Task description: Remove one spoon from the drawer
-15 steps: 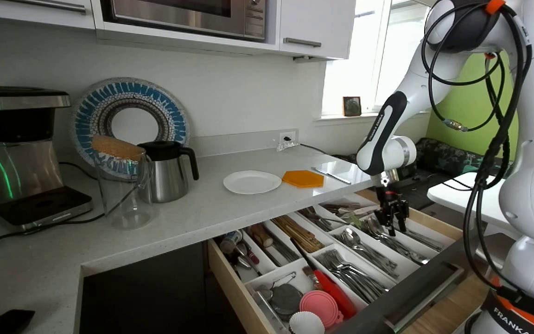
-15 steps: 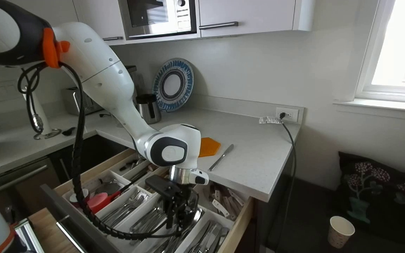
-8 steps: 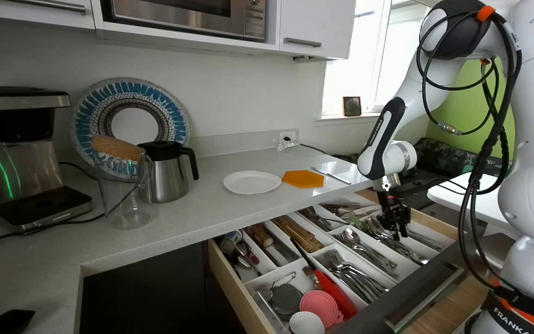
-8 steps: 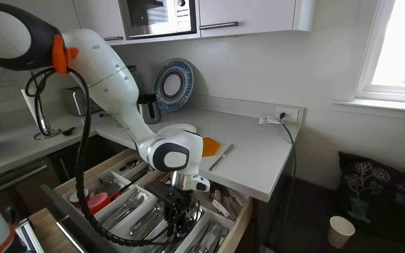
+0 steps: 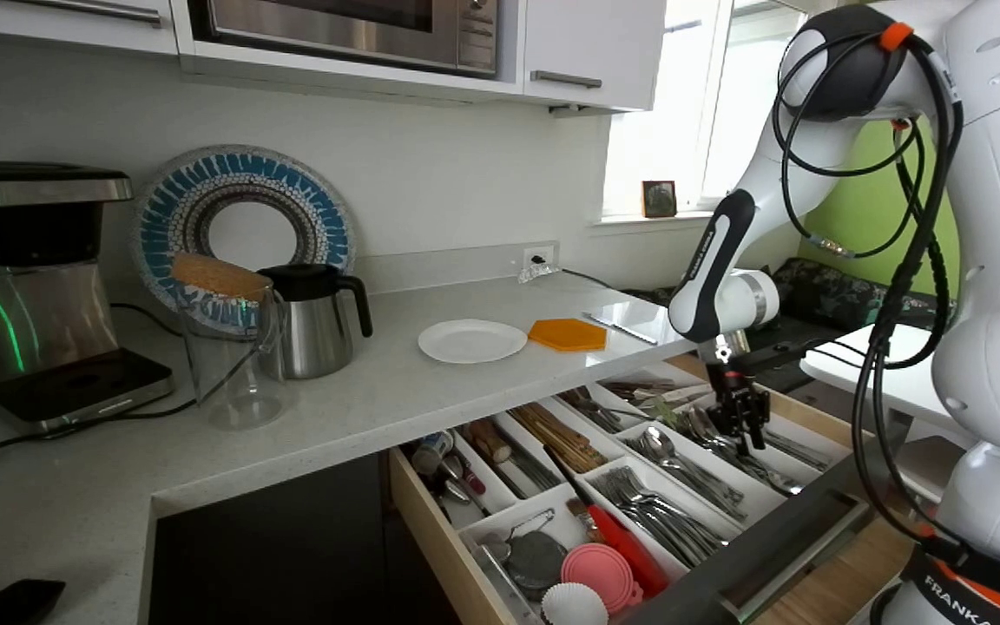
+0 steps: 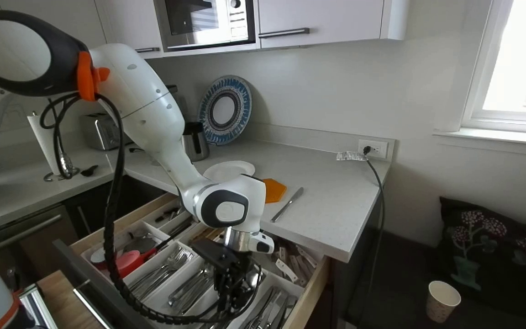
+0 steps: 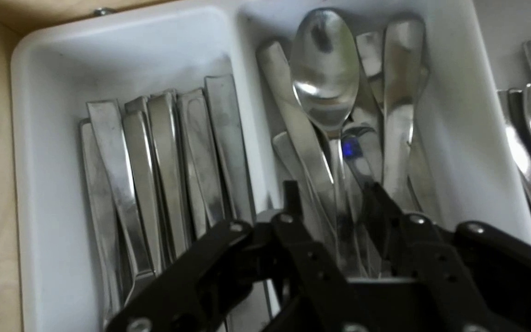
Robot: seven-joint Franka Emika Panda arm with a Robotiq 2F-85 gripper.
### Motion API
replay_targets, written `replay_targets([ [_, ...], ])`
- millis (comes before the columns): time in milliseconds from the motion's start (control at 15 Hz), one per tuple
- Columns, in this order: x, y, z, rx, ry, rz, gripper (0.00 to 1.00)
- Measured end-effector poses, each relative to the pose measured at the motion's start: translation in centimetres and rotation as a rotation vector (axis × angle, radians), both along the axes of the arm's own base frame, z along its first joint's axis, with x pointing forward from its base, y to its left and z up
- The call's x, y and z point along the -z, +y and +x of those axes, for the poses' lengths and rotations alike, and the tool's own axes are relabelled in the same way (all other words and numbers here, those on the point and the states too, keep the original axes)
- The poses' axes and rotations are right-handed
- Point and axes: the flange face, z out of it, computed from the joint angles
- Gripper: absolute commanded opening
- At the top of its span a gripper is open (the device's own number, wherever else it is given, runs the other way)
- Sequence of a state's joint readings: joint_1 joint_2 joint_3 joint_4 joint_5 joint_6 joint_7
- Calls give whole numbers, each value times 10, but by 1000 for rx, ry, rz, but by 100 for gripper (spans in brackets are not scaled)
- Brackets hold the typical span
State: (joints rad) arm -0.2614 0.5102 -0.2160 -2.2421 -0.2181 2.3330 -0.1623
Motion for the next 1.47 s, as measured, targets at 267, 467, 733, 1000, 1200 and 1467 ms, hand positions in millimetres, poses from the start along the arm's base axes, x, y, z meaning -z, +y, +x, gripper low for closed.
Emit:
replay_targets([
  [267,5,2,4,2,1,5,25],
  [467,9,4,7,3,2,9,21],
  [733,9,4,10,3,6,10,0],
  [1000,6,2,12,6,3,7,3],
  [1200,-6,-7,12,21,-6,-2,3],
  [1467,-43,-23,7,60,3,-1,3],
])
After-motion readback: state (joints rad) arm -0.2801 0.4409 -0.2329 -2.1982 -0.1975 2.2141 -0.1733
